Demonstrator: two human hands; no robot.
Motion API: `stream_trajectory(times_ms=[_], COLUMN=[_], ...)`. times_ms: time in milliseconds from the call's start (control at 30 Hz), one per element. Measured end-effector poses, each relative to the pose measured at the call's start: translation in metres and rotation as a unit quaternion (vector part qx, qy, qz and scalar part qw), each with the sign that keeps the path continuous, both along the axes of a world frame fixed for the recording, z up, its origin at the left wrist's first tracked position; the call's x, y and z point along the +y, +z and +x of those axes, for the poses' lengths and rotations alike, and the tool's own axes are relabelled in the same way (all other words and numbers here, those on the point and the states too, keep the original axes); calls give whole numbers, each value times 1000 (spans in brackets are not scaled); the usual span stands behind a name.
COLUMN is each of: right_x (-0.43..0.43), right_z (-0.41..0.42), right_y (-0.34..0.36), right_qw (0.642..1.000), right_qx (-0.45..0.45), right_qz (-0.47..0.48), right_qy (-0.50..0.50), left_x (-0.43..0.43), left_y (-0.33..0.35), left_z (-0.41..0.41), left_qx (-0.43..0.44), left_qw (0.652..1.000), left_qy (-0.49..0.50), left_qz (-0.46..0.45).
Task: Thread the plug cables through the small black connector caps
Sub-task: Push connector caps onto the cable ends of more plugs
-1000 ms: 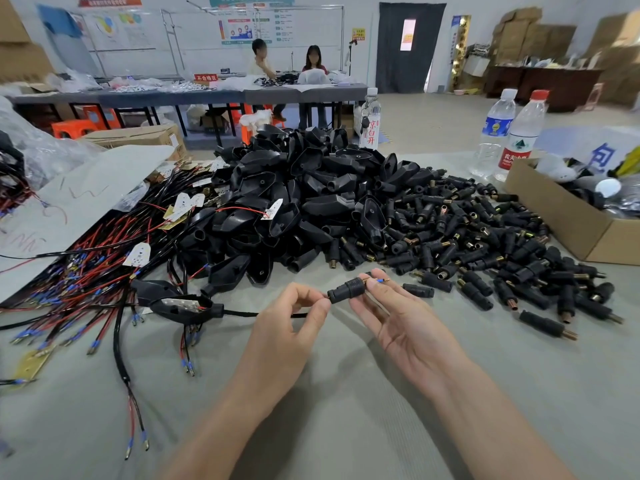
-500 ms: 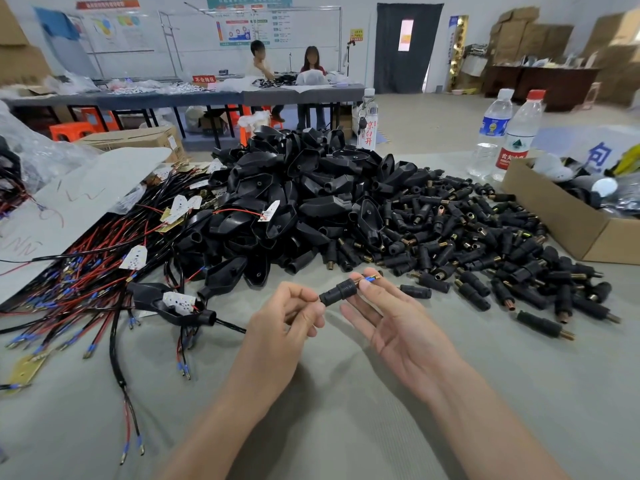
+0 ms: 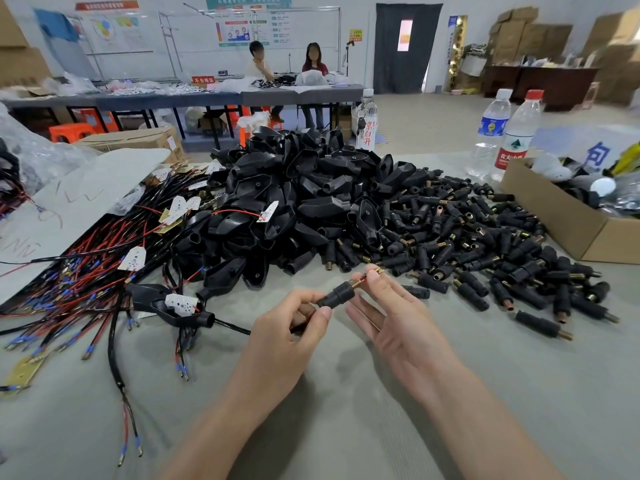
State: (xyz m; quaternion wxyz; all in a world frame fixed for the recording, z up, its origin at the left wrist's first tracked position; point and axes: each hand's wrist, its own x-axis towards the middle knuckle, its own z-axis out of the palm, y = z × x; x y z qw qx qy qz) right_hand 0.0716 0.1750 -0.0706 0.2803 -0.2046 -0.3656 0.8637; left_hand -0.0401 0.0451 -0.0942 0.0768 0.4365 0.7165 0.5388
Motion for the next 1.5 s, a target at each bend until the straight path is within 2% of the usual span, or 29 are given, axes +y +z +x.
stream_trajectory(times_ms=[433, 767, 933, 1333, 1500], right_x=[15, 14, 14, 22, 31], right_z=[3, 1, 2, 5, 11], right_y=[0, -2, -3, 0, 2], right_qw=[997, 998, 998, 995, 991], right_qx=[18, 26, 43, 31, 48], right_qz=[-20, 26, 14, 17, -5], right_qy=[-68, -56, -45, -88, -123], left_x=[-3, -5, -9, -6, -9], left_y=[-2, 2, 7, 13, 14], left_z=[-1, 0, 2, 5, 1], left_qx=[116, 116, 117, 125, 174], left_qw=[991, 991, 991, 988, 979], left_qy=[49, 46, 34, 34, 67], left_qz=[-53, -56, -62, -79, -82])
